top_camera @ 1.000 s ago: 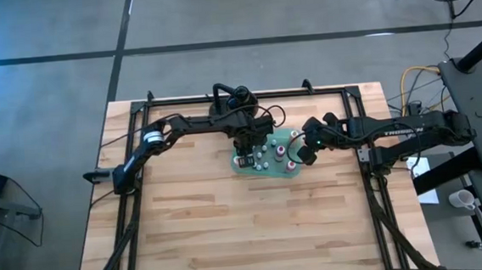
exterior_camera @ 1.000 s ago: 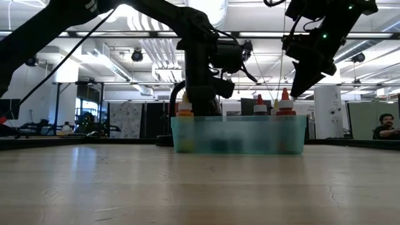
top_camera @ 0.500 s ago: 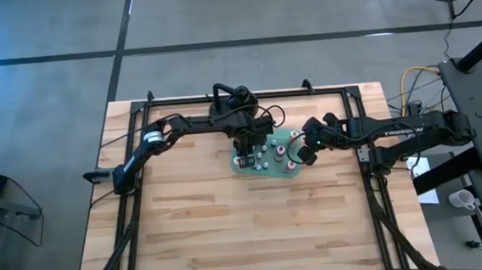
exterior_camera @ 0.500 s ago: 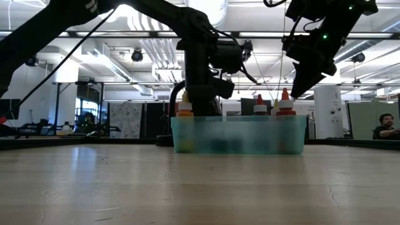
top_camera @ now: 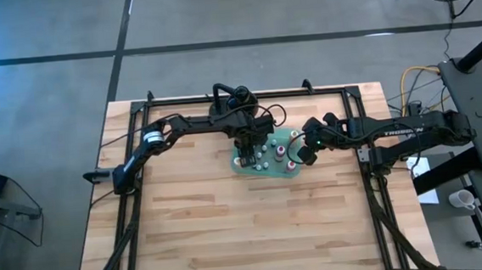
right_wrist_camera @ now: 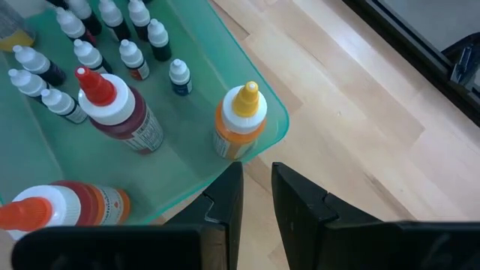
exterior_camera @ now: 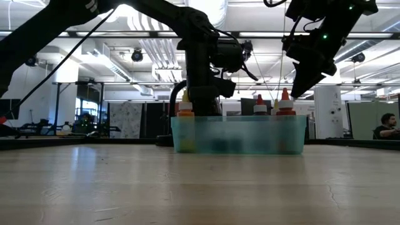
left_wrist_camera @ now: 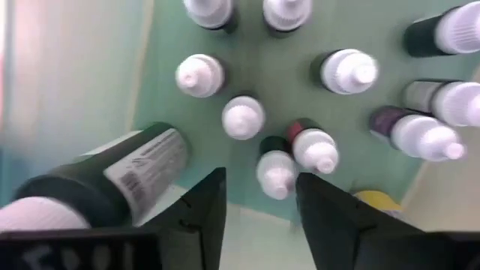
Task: Pick & Place food coloring
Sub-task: Put the green food coloring bottle into the bin, then return to Home Position
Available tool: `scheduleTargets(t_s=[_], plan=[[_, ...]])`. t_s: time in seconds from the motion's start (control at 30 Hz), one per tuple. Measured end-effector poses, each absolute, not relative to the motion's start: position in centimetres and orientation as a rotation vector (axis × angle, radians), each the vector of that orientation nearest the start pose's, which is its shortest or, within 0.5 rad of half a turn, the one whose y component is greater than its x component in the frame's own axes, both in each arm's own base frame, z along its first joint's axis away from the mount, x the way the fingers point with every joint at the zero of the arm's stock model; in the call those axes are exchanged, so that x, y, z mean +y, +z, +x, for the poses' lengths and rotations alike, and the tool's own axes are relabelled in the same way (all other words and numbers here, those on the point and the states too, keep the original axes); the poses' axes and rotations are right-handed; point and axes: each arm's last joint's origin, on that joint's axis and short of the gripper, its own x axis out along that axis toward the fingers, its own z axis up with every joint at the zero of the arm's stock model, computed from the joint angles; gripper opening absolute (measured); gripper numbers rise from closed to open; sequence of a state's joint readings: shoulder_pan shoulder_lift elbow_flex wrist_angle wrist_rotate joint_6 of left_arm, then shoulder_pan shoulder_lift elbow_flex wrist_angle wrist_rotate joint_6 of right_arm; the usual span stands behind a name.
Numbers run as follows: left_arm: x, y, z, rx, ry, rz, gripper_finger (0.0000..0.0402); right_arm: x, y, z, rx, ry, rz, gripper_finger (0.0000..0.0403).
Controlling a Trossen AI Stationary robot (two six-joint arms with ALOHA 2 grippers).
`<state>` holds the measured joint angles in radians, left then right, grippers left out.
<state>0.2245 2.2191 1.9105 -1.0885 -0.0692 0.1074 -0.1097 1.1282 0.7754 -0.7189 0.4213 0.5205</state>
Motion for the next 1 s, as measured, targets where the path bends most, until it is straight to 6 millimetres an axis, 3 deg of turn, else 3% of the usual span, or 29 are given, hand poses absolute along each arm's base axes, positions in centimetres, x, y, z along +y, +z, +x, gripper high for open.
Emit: scheduleTargets(t_s=[0.17,0.37,0.57,0.83,1.0], plan=[[10.4,20.7,43.4,1.412,0.235,0.04,0.0139,-3.4,23.1,20.0,0.914,-0.74,0.291,0.0063],[10.4,23.3,43.3,1.403,0.276,0.051,0.014,-3.4,23.1,20.0,0.916,-0.74,0.291,0.0063],[10.3,26.7,43.4,1.354,0.312,0.014,0.014,-3.4,23.1,20.0,0.918,-0.737,0.287,0.0063],[9.5,33.1,42.8,1.193,0.366,-0.044,0.014,-3.4,23.1,20.0,0.92,-0.736,0.287,0.0063],[9.1,35.6,41.1,1.053,0.431,-0.169,0.014,-3.4,23.8,20.3,0.894,-0.726,0.305,0.0063]])
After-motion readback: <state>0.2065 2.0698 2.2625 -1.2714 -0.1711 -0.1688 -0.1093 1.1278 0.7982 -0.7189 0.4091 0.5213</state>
